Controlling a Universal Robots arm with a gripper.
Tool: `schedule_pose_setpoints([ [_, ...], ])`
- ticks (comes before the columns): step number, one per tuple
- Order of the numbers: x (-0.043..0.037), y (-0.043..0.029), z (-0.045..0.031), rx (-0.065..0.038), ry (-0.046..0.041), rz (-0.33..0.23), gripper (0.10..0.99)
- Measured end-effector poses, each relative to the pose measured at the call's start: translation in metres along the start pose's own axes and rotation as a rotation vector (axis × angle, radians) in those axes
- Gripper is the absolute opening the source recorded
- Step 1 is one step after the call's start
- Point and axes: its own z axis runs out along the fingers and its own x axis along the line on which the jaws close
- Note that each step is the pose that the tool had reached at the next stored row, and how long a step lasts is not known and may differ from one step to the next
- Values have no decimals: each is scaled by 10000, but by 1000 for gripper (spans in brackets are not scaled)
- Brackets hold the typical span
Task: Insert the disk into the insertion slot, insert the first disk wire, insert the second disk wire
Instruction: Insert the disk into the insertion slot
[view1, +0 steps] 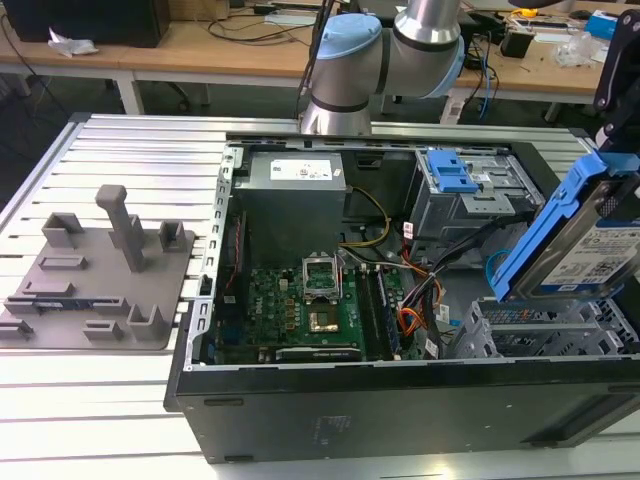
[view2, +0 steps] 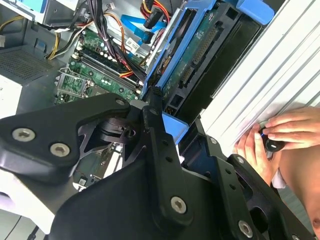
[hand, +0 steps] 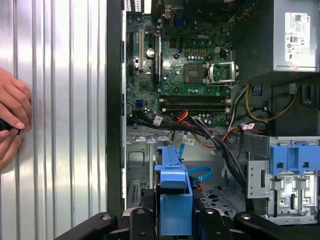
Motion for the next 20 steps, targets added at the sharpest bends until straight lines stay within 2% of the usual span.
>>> schedule_pose_setpoints([
  [9, -1, 0, 9, -2, 10, -2, 365],
  [14, 1, 0, 34, -4, 52, -3, 365],
  [20, -6, 8, 74, -3, 63, 26, 365],
])
